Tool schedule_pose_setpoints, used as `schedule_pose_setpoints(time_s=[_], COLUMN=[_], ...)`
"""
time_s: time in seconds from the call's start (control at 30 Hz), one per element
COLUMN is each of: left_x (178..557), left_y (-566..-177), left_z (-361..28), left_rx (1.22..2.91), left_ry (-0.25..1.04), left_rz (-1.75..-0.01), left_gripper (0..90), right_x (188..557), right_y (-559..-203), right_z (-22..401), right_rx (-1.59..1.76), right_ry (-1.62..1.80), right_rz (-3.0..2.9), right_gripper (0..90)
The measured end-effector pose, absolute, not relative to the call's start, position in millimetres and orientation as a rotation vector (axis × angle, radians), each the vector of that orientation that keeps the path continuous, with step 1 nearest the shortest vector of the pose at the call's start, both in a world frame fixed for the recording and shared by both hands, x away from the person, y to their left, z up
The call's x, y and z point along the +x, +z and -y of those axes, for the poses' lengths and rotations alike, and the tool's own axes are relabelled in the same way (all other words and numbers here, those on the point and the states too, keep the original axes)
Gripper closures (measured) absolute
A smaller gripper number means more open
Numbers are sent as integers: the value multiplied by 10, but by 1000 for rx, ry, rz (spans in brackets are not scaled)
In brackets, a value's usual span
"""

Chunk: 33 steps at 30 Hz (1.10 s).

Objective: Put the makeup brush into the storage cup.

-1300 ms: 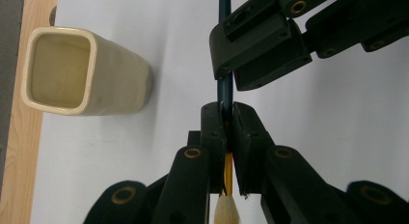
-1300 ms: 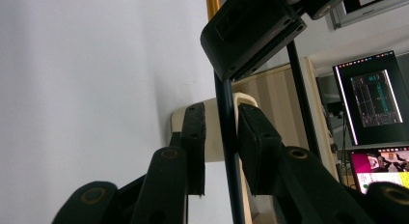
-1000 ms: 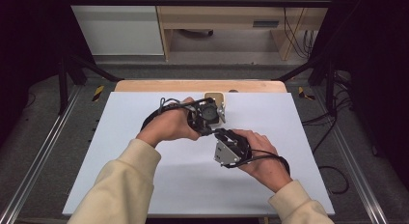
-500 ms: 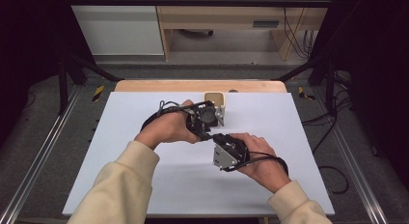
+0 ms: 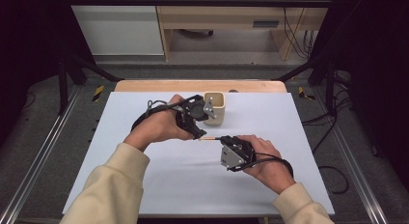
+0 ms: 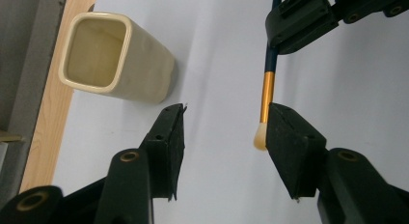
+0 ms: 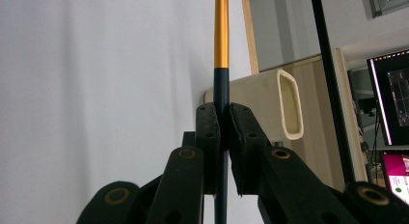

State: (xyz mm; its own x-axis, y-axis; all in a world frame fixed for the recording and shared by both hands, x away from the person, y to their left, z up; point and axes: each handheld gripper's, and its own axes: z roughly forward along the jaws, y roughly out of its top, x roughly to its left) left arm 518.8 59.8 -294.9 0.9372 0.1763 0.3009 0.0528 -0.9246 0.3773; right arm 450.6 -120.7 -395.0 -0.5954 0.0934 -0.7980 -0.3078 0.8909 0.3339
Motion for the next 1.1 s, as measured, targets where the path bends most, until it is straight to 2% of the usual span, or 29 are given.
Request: schedule_pose_setpoints(time_s=[0.27, 0.47, 0.77, 0.97, 1.1], left_x=[5199, 5185, 5015, 4861, 4725], left_y=[-2971, -2990, -3070, -3252, -3403], left_z=[-686, -778, -1094, -1434, -1587], left_rx=[2679, 2575, 2400, 2242, 2207], left_ry=[520, 558, 627, 664, 683], left_rz=[-203, -253, -332, -466, -499], left_gripper=[334, 235, 147, 122, 107], right_x=[4508, 4510, 4481, 4507, 4513], right_y=[-3966, -3969, -3981, -4045, -4108], right_z=[1257, 1284, 1345, 1392, 1421], right_rx=[-141, -136, -94, -30, -2], right_ry=[551, 544, 561, 585, 596], right_rz=[-2146, -2139, -2132, -2104, -2081], right_gripper=[832, 832, 832, 832, 832])
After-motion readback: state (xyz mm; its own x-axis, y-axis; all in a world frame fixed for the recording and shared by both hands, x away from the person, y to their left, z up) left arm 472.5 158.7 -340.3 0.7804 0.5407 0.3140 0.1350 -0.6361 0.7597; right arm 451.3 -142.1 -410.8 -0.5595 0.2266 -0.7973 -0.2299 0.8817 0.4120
